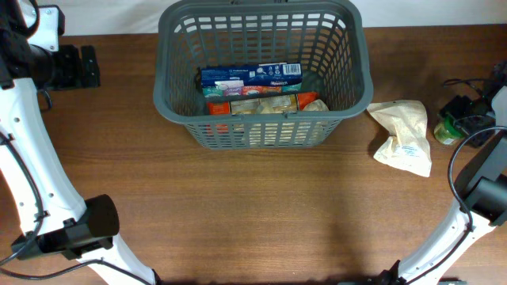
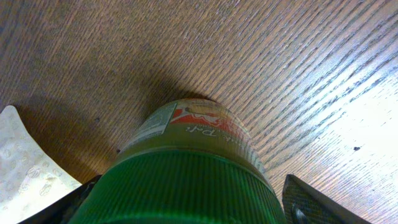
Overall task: Pack container
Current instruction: 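Close the right gripper around the green-lidded jar and lift it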
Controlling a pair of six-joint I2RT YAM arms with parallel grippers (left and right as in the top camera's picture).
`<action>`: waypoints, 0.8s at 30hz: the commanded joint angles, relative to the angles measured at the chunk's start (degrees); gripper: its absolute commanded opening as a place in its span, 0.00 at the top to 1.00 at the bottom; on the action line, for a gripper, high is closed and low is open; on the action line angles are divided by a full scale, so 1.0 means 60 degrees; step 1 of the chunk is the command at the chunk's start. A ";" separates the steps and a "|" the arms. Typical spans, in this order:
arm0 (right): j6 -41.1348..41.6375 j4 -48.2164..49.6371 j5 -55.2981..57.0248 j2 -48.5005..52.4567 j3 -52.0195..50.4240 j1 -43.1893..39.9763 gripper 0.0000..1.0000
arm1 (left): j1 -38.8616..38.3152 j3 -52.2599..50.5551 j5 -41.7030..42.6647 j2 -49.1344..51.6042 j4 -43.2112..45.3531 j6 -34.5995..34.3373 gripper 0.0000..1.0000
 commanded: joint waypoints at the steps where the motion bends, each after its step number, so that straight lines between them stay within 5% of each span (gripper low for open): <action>1: 0.0080 0.0004 0.0193 0.0018 -0.0058 -0.0069 0.22 | 0.0000 -0.0044 -0.0036 -0.0029 -0.0007 -0.0117 0.01; 9: 0.0080 -0.0047 0.0193 0.0018 -0.0058 -0.0069 0.29 | 0.0000 -0.0044 -0.0036 -0.0029 -0.0007 -0.0117 0.01; 13: 0.0080 -0.0142 0.0229 0.0018 -0.0058 -0.0069 0.55 | 0.0000 -0.0044 -0.0036 -0.0029 -0.0007 -0.0117 0.01; 17: 0.0080 -0.0277 0.0222 0.0018 -0.0058 -0.0069 0.67 | 0.0000 -0.0044 -0.0036 -0.0029 -0.0004 -0.0117 0.01; 24: 0.0080 -0.0699 0.0164 -0.0007 -0.0029 -0.0069 0.69 | 0.0000 -0.0044 -0.0036 -0.0029 -0.0007 -0.0117 0.01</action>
